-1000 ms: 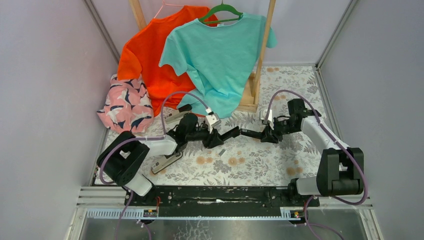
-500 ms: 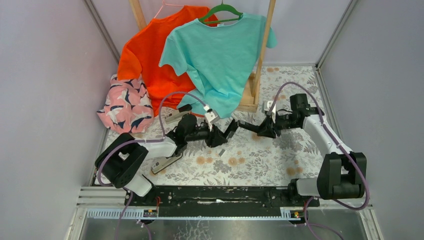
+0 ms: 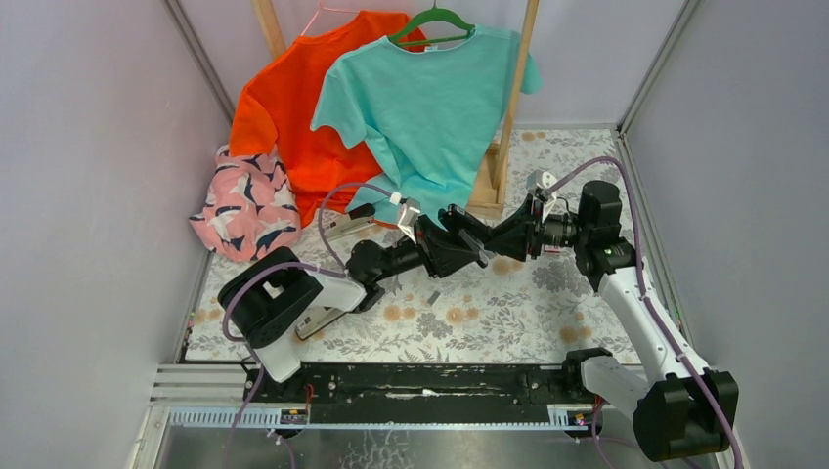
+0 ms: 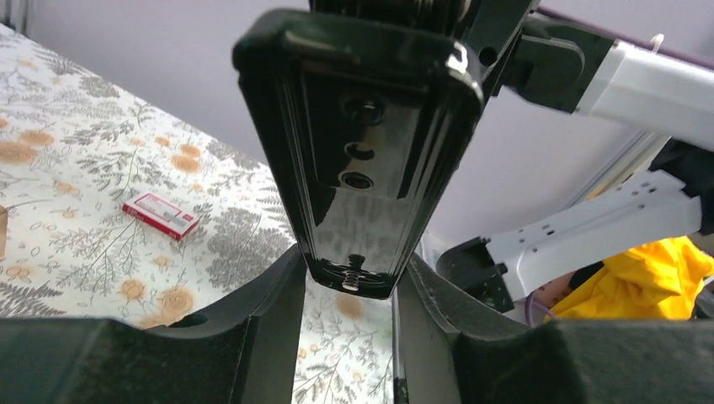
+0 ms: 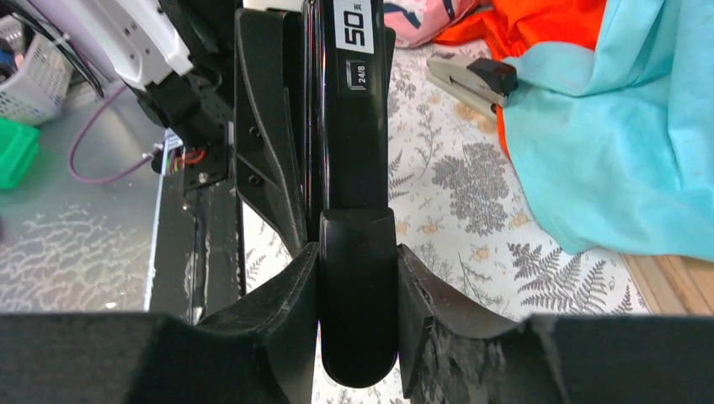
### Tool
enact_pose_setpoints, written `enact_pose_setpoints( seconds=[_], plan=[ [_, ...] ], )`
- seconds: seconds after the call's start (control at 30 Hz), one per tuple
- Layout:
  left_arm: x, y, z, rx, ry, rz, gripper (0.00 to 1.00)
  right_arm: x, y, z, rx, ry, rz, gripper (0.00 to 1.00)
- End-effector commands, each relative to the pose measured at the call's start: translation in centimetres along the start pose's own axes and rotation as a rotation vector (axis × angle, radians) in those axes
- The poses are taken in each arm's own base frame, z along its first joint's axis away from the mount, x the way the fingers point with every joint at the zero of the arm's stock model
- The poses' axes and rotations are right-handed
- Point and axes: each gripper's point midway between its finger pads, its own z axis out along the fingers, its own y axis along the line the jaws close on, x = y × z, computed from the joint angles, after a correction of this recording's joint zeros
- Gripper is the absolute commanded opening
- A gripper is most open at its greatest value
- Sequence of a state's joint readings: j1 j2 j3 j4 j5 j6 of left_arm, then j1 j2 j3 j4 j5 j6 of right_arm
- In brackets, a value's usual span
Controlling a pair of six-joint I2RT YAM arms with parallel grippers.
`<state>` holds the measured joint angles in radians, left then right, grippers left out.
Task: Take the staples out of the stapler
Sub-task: Unload the staple at the center of the board.
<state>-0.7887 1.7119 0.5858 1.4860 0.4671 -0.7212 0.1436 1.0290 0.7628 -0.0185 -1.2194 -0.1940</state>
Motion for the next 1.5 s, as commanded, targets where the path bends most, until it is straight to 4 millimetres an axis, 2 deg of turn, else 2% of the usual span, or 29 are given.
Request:
enact_pose_setpoints(
  seconds=[0.0, 0.13, 0.23, 0.4, 0.57, 0.77, 1.0, 1.13, 1.33, 1.47],
  plan=[
    [-4.1, -2.0, 0.8, 0.040, -0.160, 0.007, 0.35, -3.8, 2.2, 0.1, -0.075, -0.082, -0.019, 0.00],
    [-3.5, -1.7, -0.4, 0.004, -0.155, 0.007, 0.63, -4.7, 2.8, 0.0, -0.084, -0.116, -0.003, 0.00],
    [-3.0, -1.0, -2.0, -0.056, -0.161, 0.027, 0.76, -5.0, 3.1, -0.2, -0.074, -0.123, -0.010, 0.00],
    [-2.0, -0.6, -4.4, -0.118, -0.153, 0.053, 0.85, -5.1, 2.7, -0.4, -0.045, -0.131, -0.006, 0.00],
    [-0.8, -0.1, -7.0, -0.185, -0.136, 0.064, 0.86, -4.4, 1.0, -1.1, 0.047, -0.120, 0.002, 0.00],
    [-0.2, 0.4, -9.9, -0.260, -0.137, 0.110, 0.86, -2.2, -2.7, -1.8, 0.195, -0.025, -0.018, 0.00],
    [-1.1, -0.4, -11.2, -0.273, -0.143, 0.206, 0.86, 0.1, -9.0, -4.0, 0.432, 0.100, -0.076, 0.00],
    [-1.1, -0.4, -11.9, -0.305, -0.112, 0.233, 0.87, 0.6, -12.7, -5.8, 0.587, 0.120, -0.099, 0.00],
    [-1.7, -0.5, -13.8, -0.357, -0.125, 0.277, 0.95, 0.8, -17.4, -7.8, 0.796, 0.105, -0.121, 0.00],
    [-2.1, -0.7, -14.5, -0.372, -0.132, 0.303, 0.97, 0.8, -20.3, -9.0, 0.916, 0.091, -0.141, 0.00]
  ],
)
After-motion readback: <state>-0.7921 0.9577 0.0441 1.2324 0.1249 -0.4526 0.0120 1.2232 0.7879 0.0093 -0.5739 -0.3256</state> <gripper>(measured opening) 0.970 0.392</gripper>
